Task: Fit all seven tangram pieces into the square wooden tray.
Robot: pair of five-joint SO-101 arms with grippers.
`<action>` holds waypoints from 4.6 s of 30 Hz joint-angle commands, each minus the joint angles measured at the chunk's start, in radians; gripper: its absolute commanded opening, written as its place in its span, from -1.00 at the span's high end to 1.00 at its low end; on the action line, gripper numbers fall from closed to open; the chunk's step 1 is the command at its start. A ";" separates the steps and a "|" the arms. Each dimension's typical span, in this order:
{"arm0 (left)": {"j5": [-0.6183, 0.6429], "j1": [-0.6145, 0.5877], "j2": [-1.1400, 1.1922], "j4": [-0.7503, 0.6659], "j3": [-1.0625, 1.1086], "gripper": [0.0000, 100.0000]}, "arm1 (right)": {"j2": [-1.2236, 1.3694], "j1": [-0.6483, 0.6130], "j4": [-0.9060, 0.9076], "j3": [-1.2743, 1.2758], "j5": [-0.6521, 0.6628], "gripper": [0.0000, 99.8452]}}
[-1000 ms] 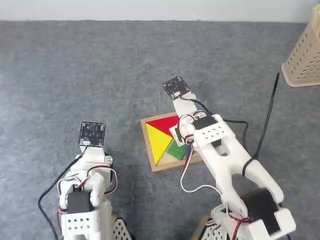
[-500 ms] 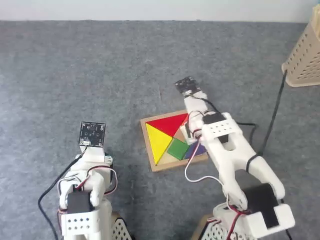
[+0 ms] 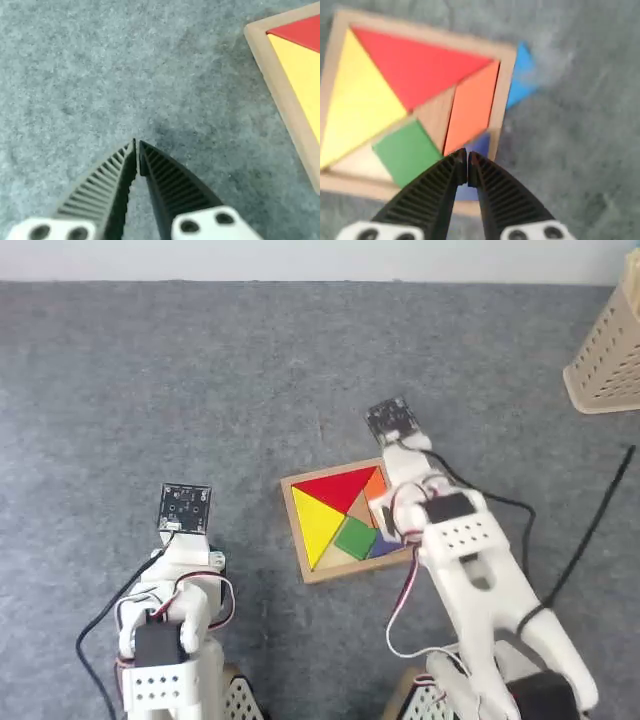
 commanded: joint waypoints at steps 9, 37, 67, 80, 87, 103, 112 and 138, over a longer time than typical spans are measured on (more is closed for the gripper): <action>-0.005 0.000 -0.018 0.006 -0.007 0.98 | 0.300 -0.018 0.007 -0.107 0.000 0.99; -0.005 0.000 -0.018 0.006 -0.007 0.98 | 0.114 -0.217 0.025 -0.110 0.003 0.99; -0.005 0.000 -0.018 0.006 -0.007 0.98 | -0.008 -0.107 -0.002 -0.083 -0.002 0.99; -0.005 0.000 -0.018 0.006 -0.007 0.98 | 0.335 0.068 0.180 -0.562 -0.005 0.66; -0.005 0.000 -0.018 0.006 -0.007 0.98 | 0.723 0.077 0.185 -0.827 -0.003 0.60; -0.005 0.000 -0.018 0.006 -0.007 0.98 | 0.835 0.331 0.189 -0.980 -0.058 0.96; -0.005 0.000 -0.018 0.006 -0.007 0.98 | 0.834 0.417 0.252 -1.071 -0.055 0.83; -0.005 0.000 -0.018 0.006 -0.007 0.98 | 0.639 0.070 0.232 -0.743 0.301 0.44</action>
